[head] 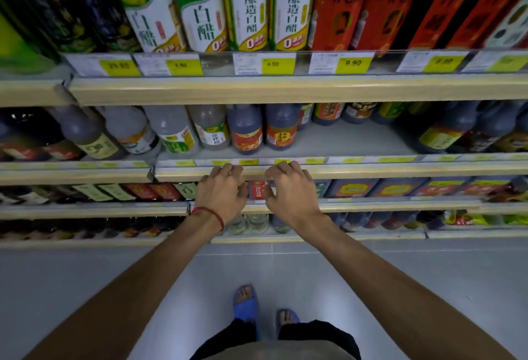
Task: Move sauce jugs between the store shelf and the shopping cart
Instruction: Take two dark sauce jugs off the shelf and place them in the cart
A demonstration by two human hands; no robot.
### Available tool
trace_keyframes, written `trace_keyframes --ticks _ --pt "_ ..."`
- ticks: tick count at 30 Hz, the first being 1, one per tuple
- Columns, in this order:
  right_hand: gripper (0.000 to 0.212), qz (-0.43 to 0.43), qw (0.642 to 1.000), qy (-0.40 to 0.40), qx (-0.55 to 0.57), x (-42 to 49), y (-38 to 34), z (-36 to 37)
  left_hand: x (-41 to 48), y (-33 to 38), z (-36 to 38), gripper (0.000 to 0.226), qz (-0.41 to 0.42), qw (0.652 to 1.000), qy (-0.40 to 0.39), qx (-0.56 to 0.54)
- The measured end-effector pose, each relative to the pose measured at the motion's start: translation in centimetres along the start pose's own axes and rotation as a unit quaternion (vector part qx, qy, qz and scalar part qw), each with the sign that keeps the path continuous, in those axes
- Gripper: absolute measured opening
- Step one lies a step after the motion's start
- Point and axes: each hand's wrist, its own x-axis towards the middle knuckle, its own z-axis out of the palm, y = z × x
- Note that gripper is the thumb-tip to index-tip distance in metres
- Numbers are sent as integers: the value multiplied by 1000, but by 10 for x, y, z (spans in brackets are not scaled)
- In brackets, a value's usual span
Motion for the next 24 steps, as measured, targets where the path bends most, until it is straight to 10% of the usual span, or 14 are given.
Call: trace_keyframes --ticks 24 --pt "36 -357 923 -139 41 -76 -281 126 -299 -207 10 40 -370 926 74 -22"
